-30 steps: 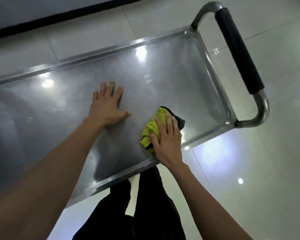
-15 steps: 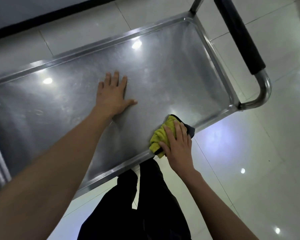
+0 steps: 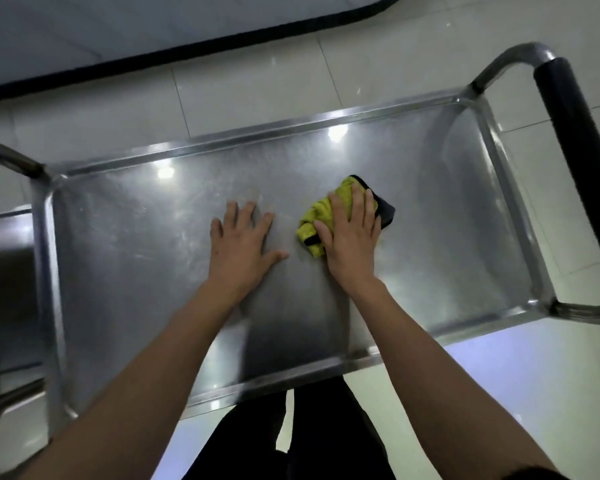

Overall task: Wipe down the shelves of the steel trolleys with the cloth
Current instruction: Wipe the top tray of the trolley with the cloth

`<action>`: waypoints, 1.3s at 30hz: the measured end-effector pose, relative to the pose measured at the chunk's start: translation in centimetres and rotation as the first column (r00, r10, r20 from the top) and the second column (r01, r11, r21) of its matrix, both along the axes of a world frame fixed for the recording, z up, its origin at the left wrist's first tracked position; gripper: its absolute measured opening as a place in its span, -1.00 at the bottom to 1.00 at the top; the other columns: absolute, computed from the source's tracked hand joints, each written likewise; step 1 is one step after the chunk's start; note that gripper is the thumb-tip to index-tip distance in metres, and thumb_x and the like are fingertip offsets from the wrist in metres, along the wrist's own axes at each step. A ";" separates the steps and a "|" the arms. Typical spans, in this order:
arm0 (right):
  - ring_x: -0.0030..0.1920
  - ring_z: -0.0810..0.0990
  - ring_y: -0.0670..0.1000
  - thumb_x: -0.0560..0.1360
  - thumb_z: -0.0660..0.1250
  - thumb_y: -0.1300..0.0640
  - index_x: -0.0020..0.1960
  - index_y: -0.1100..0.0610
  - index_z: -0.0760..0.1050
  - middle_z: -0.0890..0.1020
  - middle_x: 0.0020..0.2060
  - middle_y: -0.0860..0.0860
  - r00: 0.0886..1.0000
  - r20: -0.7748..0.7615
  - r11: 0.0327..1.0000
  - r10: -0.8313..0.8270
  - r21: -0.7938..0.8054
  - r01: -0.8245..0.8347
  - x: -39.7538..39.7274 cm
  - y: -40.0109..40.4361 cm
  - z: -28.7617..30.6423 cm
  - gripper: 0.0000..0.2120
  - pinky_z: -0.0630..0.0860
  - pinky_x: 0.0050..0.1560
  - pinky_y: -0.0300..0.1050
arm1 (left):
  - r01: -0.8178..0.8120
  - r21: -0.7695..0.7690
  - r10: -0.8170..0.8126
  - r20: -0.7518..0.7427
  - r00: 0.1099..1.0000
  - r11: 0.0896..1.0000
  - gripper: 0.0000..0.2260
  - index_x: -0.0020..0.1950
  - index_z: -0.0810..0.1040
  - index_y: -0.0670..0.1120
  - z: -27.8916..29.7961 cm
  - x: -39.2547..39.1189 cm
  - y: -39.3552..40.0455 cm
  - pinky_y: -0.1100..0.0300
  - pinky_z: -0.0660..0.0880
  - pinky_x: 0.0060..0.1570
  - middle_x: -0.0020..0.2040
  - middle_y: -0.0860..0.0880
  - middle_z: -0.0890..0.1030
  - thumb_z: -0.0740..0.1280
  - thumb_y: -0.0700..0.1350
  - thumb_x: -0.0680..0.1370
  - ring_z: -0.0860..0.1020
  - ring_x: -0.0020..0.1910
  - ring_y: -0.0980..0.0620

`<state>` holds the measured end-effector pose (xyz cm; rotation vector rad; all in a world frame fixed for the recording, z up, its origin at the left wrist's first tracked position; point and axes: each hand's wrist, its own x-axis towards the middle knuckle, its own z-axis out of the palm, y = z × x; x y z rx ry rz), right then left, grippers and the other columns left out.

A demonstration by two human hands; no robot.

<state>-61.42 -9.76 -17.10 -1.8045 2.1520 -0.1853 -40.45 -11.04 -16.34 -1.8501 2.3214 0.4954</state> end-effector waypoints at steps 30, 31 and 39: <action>0.51 0.13 0.17 0.53 0.20 -0.27 0.37 -0.17 0.39 0.16 0.54 0.00 0.999 -0.030 1.000 -0.021 -0.012 0.021 4.7 7.4 0.5 -0.55 0.20 0.40 0.18 | -0.013 0.073 0.010 0.035 0.999 0.997 -0.27 0.61 0.11 0.15 0.9 2.7 6.8 -0.32 0.24 0.39 0.64 -0.10 0.00 0.26 0.35 0.52 0.00 0.57 -0.28; 0.51 0.13 0.16 0.53 0.20 -0.27 0.37 -0.17 0.38 0.16 0.54 0.00 0.998 -0.037 0.999 -0.045 -0.011 0.045 5.0 10.0 0.4 -0.56 0.21 0.40 0.19 | -0.004 0.067 0.003 0.026 1.000 0.998 -0.28 0.60 0.12 0.16 1.0 2.9 6.8 -0.31 0.25 0.38 0.63 -0.10 0.02 0.27 0.34 0.52 0.02 0.57 -0.27; 0.52 0.13 0.13 0.56 0.16 -0.31 0.43 -0.24 0.29 0.12 0.55 -0.06 0.985 -0.082 0.988 -0.155 0.013 0.157 7.7 25.0 0.3 -0.54 0.28 0.40 0.17 | 0.086 0.060 -0.084 -0.035 0.996 0.994 -0.32 0.56 0.17 0.10 1.1 4.2 6.6 -0.39 0.31 0.30 0.60 -0.12 0.04 0.28 0.33 0.53 0.06 0.53 -0.31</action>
